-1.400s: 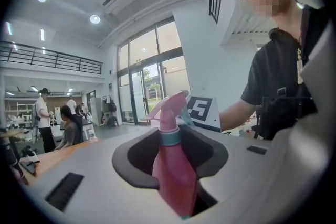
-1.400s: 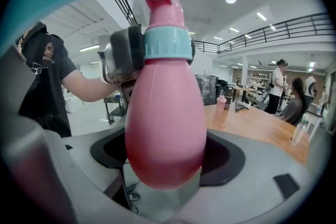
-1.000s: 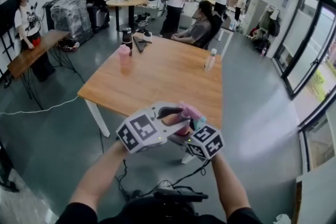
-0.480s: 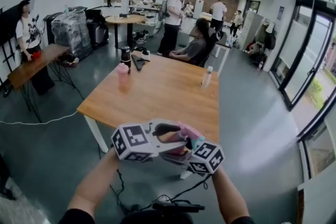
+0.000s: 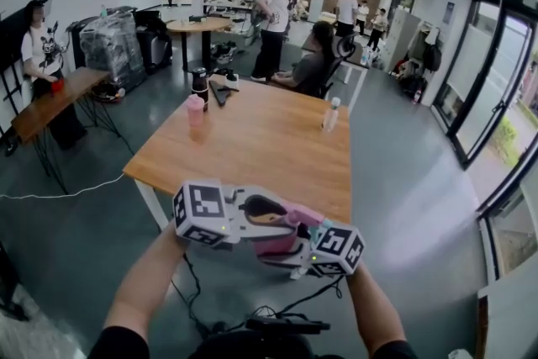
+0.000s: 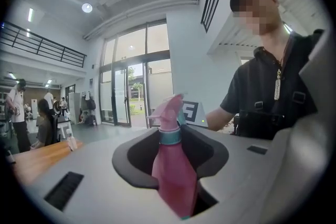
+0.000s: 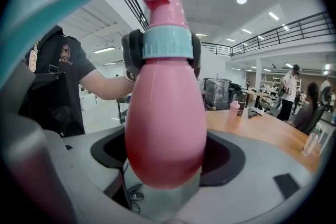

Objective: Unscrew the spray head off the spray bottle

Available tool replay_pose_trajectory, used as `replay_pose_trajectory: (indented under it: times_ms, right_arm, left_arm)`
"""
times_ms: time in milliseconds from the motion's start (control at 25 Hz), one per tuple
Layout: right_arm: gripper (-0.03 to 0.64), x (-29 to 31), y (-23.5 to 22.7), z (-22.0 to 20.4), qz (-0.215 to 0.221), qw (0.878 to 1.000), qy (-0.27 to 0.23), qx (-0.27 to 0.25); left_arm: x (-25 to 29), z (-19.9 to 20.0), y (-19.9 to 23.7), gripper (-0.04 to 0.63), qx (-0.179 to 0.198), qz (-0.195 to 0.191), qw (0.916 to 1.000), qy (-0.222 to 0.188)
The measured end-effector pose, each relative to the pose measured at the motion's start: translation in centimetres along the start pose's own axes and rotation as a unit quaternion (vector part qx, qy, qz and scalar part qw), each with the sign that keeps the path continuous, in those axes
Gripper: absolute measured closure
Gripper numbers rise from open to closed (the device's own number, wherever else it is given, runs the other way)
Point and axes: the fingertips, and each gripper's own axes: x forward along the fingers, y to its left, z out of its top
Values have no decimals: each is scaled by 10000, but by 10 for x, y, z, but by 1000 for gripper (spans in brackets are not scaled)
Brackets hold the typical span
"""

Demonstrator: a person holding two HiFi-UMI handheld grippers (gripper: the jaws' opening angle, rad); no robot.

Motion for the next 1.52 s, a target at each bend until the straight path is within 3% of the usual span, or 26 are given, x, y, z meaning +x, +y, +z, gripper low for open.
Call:
replay_pose_trajectory:
  times_ms: [160,360,600,760,880,960,1000,1080,1160,1280,1440,1520]
  right_arm:
    - [221,2,-10,2,-273,9995,94,137]
    - [221,2,-29,-2,-762,9965,168,299]
    - [221,4,-52,0,-1363,9891,130,534]
    - [221,6,-66,-2,-1752,9822,147,661]
    - [221,8,-71,-1,-1844,9802,103,721]
    - [222,8,-67,0,-1703,9826,49,738]
    - [221,7,-63,1,-1584,9846,26,743]
    - [221,6,-53,1,-1295,9890,-14,720]
    - [221,5,-43,2,-1028,9928,-16,615]
    - [221,7,-31,3,-725,9964,13,431]
    - [221,6,-16,2,-363,9989,26,281]
    - [221,5,-13,2,-286,9993,37,240]
  left_arm:
    - [-2,-2,9,460,49,416,9991,74]
    - [0,-5,23,462,138,1251,9918,223]
    - [-2,-6,42,462,197,2248,9739,255]
    - [-3,-10,52,462,216,2863,9574,308]
    - [-4,-12,56,460,309,3186,9468,340]
    - [-3,-12,54,457,345,3057,9511,283]
    - [-1,-12,50,457,304,2836,9582,244]
    - [3,-12,38,426,105,2164,9761,169]
    - [4,-11,30,385,-103,1580,9873,108]
    - [0,-8,28,385,-210,1125,9934,53]
    - [1,-3,19,399,-79,646,9979,27]
    - [2,-4,15,448,21,500,9987,23]
